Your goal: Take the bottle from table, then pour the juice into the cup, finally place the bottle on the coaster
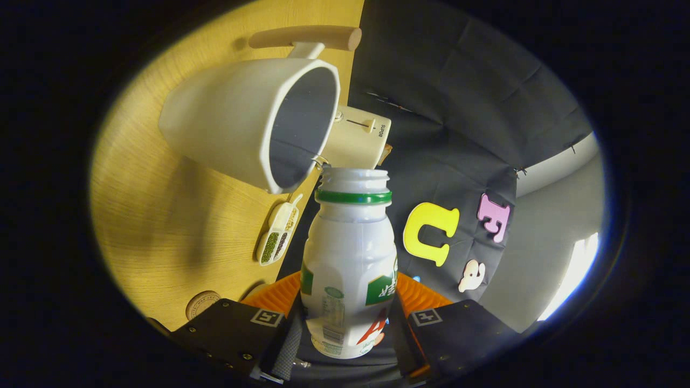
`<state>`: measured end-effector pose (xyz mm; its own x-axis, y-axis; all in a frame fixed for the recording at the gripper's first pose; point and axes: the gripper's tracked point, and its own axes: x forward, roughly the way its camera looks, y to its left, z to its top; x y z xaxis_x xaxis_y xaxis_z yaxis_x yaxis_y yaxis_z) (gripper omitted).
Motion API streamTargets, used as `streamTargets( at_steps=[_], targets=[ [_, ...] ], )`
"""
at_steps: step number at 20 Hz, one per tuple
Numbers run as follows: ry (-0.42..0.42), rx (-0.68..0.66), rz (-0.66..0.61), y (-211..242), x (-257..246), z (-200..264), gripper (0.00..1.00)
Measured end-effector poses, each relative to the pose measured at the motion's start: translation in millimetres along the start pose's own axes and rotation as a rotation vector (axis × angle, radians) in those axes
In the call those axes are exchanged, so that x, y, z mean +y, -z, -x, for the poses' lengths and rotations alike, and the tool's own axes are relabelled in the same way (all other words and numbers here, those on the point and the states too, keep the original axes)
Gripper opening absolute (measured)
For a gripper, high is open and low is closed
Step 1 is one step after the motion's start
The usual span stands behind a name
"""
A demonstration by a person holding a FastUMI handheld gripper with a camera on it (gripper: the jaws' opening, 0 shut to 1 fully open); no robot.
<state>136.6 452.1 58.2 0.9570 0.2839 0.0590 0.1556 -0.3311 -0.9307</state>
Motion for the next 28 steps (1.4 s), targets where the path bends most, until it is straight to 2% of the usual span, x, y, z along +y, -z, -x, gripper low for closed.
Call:
streamTargets(
  at_steps=[18,28],
  targets=[
    [-0.004,-0.013,0.072,-2.3,-0.7,3.0,0.71],
    [0.022,-0.023,0.143,-6.1,-11.3,5.9,0.71]
  ],
)
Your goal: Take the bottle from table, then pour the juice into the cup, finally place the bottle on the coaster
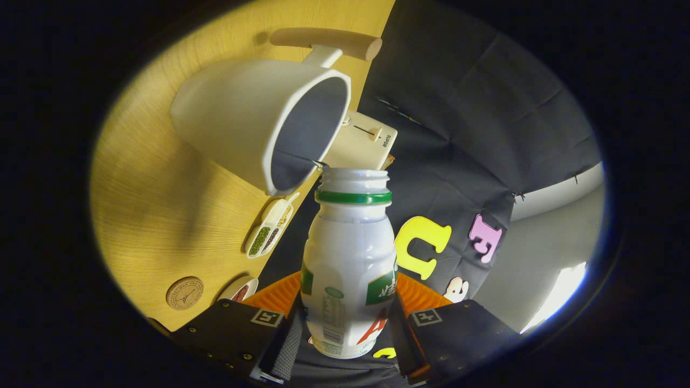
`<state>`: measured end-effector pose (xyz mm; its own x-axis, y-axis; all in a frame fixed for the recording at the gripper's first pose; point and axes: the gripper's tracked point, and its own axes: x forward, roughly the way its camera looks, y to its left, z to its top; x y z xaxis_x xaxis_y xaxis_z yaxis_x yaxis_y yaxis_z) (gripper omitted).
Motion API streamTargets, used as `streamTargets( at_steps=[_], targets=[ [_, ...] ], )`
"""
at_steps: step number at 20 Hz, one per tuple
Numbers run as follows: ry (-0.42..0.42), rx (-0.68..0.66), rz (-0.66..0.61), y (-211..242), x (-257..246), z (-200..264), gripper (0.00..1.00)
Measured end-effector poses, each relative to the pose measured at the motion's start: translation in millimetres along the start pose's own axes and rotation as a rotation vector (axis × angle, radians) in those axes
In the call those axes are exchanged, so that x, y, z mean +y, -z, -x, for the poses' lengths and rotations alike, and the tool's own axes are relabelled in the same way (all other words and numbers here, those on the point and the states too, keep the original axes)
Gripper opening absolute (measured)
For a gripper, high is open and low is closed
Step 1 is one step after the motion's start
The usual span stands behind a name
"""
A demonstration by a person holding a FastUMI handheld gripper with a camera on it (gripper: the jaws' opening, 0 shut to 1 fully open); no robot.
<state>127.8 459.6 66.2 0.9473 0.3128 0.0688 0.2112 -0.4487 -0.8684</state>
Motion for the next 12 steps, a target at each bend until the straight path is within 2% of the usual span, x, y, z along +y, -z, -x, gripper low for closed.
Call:
streamTargets(
  at_steps=[12],
  targets=[
    [0.018,-0.001,0.048,-1.6,-6.2,-2.3,0.71]
  ],
)
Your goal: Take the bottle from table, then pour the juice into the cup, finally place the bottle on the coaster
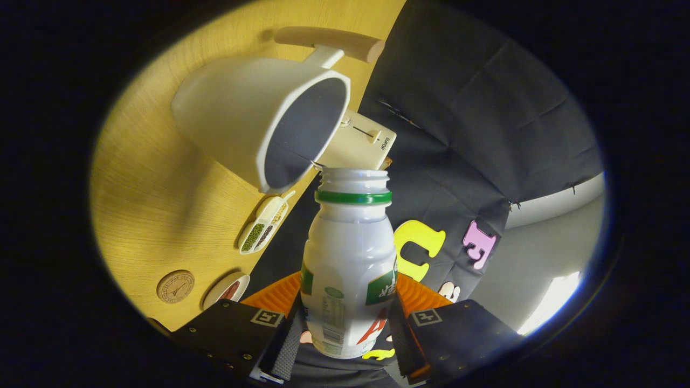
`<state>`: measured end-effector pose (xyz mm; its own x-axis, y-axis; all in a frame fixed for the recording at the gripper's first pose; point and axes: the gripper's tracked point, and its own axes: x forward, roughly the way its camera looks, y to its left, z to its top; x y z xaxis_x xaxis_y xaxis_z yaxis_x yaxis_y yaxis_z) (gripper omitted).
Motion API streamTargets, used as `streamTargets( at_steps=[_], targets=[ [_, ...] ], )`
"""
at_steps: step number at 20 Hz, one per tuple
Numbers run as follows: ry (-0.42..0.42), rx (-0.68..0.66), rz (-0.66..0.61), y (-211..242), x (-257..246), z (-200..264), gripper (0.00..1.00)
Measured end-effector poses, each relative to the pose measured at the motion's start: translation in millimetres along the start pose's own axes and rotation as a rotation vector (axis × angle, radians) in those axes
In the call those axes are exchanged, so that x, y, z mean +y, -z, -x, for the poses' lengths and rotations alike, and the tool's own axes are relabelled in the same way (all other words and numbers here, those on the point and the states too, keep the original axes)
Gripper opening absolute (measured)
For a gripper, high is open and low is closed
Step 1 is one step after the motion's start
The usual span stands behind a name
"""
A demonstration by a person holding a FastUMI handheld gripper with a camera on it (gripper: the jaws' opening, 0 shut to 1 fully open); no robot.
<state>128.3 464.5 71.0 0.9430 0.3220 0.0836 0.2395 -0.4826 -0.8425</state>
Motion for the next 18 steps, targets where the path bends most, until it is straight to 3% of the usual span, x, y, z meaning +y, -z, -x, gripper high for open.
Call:
streamTargets(
  at_steps=[11,18],
  targets=[
    [-0.081,0.012,-0.187,-0.5,29.0,-3.2,0.71],
    [-0.155,-0.004,-0.503,-14.2,44.1,1.4,0.71]
  ],
)
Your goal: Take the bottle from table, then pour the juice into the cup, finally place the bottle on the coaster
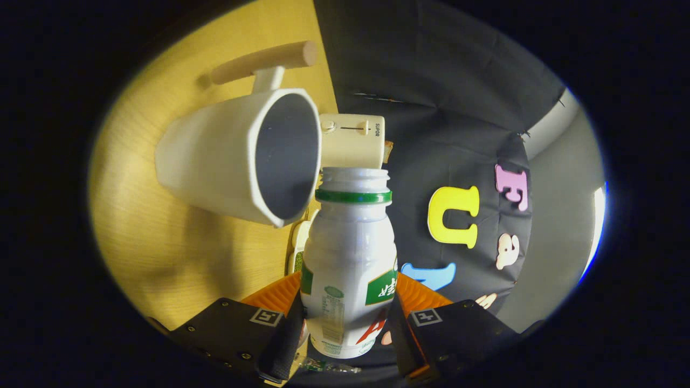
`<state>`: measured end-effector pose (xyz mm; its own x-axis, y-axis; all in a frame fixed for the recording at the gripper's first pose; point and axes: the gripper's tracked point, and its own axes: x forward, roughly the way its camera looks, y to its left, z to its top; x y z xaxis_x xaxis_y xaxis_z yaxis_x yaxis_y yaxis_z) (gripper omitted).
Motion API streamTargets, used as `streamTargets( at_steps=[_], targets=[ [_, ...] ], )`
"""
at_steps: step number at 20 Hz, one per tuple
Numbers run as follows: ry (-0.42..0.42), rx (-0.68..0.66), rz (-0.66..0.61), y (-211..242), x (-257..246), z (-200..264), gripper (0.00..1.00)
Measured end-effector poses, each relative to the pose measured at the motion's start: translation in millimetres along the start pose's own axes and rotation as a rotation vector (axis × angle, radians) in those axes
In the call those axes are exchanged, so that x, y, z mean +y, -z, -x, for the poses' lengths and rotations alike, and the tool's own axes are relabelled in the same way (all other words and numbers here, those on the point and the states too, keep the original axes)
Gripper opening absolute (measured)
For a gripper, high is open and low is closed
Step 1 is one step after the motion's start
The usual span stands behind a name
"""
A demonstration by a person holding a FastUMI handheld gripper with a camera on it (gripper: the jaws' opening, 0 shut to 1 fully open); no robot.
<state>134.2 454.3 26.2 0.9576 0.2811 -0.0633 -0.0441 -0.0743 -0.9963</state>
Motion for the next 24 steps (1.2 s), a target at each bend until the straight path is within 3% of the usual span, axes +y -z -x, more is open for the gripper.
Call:
streamTargets(
  at_steps=[9,15,24],
  targets=[
    [-0.006,-0.047,-0.478,-0.3,-10.7,2.4,0.72],
    [0.066,-0.105,-0.761,10.9,-44.5,19.9,0.71],
    [0.180,-0.105,-1.157,92.5,-66.9,35.0,0.71]
  ],
)
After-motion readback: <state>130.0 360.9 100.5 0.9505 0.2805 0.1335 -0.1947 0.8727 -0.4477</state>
